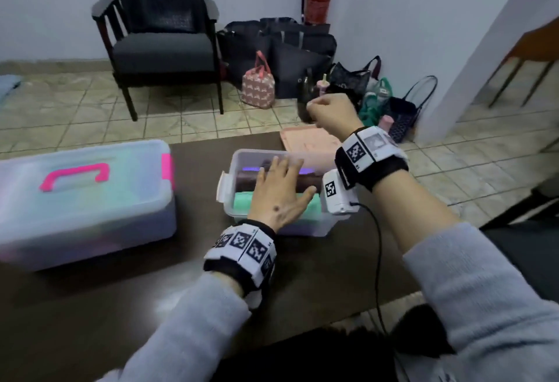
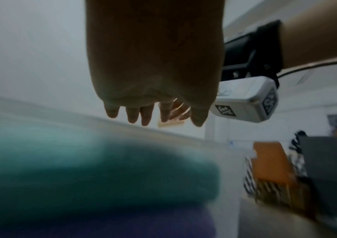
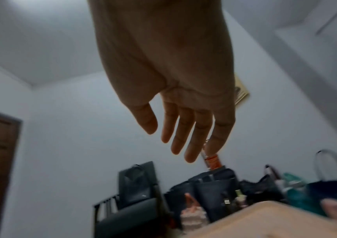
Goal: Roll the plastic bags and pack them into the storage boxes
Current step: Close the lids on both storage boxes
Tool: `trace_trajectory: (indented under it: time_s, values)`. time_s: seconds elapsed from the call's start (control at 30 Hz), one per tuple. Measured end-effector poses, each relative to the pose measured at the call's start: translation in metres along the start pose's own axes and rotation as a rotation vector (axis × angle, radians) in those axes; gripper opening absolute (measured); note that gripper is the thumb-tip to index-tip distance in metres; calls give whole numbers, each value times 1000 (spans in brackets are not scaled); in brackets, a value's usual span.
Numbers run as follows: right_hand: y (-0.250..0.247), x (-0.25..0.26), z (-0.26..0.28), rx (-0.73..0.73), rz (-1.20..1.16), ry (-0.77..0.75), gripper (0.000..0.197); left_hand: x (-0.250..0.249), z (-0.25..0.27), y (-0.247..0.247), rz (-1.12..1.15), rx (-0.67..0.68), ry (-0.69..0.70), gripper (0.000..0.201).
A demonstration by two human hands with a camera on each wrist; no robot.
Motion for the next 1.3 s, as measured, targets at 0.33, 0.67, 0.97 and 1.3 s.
trace_trajectory:
  time_s: [0.33, 0.67, 0.97, 1.3]
  values:
    - [-58, -179, -17, -42, 233, 492, 38, -17, -51, 41, -224, 71, -109, 60]
    - [-36, -240, -55, -85, 123, 558, 44, -16, -67, 42, -251, 23, -140, 58]
    - [-44, -250, -62, -243, 97, 589, 35, -16, -66, 44, -244, 25, -144, 60]
    - [-62, -244, -61, -285, -164, 512, 37, -14, -70, 50, -250, 128, -143, 61]
Point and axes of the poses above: each hand's wrist, its own z-axis away from the middle knuckle, its own y-axis out of the palm, x = y × z, the point moved 10 cm from there along -z, towards the middle knuckle, and after that the axes turned 11 degrees about x, right-handed, at the moved point
